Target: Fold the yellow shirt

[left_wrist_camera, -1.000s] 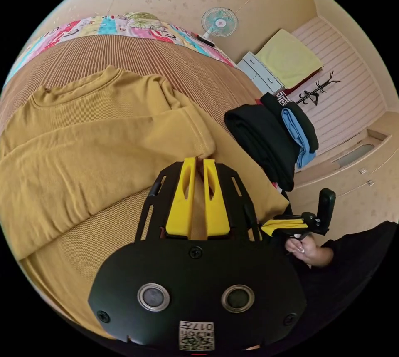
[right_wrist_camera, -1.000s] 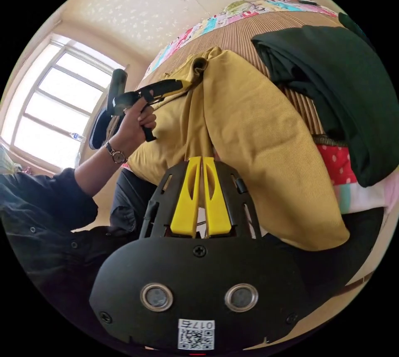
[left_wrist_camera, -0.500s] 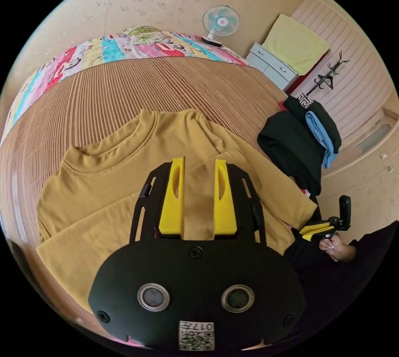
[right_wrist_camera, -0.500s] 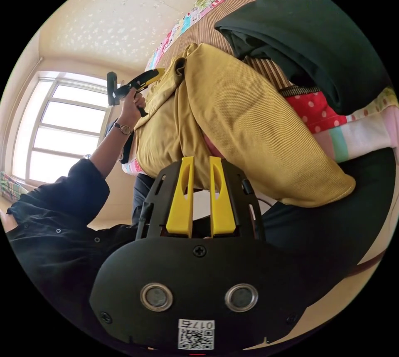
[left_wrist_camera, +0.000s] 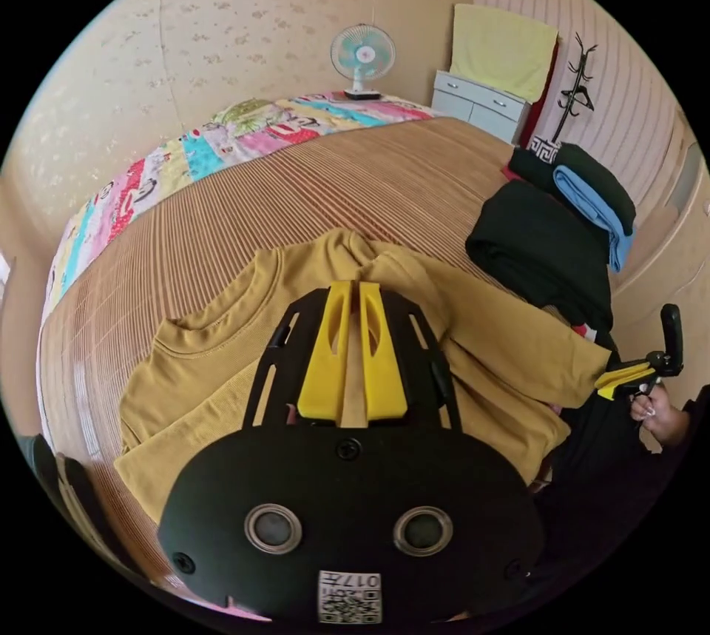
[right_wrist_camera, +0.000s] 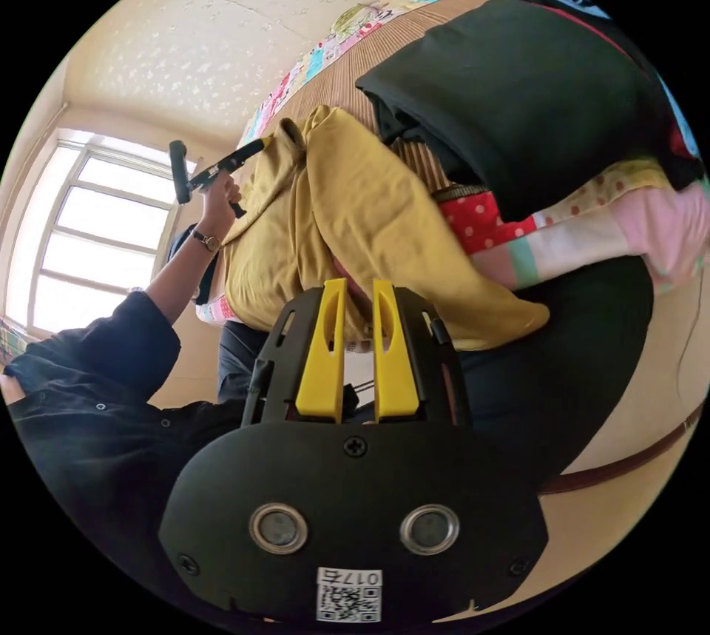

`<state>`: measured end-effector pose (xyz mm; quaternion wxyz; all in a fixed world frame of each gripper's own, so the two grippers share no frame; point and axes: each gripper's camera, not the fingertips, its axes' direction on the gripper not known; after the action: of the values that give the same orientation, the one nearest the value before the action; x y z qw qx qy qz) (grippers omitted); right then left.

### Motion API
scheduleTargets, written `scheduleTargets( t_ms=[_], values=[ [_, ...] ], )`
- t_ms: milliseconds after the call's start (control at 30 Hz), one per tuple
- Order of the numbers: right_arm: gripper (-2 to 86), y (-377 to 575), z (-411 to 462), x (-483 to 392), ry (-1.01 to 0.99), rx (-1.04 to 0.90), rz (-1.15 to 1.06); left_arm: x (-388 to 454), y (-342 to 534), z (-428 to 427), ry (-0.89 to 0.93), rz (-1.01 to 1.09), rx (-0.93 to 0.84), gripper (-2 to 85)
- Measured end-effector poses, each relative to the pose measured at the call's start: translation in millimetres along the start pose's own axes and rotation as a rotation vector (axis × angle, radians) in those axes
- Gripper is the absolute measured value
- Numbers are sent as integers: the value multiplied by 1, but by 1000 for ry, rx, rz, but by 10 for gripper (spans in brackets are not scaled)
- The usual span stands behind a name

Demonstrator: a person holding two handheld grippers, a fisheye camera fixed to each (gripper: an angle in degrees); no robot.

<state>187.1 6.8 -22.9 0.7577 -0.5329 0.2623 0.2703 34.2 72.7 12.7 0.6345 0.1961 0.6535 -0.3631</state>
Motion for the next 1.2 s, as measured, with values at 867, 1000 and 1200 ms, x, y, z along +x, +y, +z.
scheduleTargets(
  t_ms=[867,1000,1200],
  values=[
    [29,65,-9,13,-351,-28,-301,-36,158,-102,424,-156,-163,86],
    [21,40,-65,-11,-766,224,-442,-64,180,-122,438,-302,-139,89],
    [17,-16,-143,-2,-202,392,-241,-90,188,-145,486,-428,-105,88]
  ],
)
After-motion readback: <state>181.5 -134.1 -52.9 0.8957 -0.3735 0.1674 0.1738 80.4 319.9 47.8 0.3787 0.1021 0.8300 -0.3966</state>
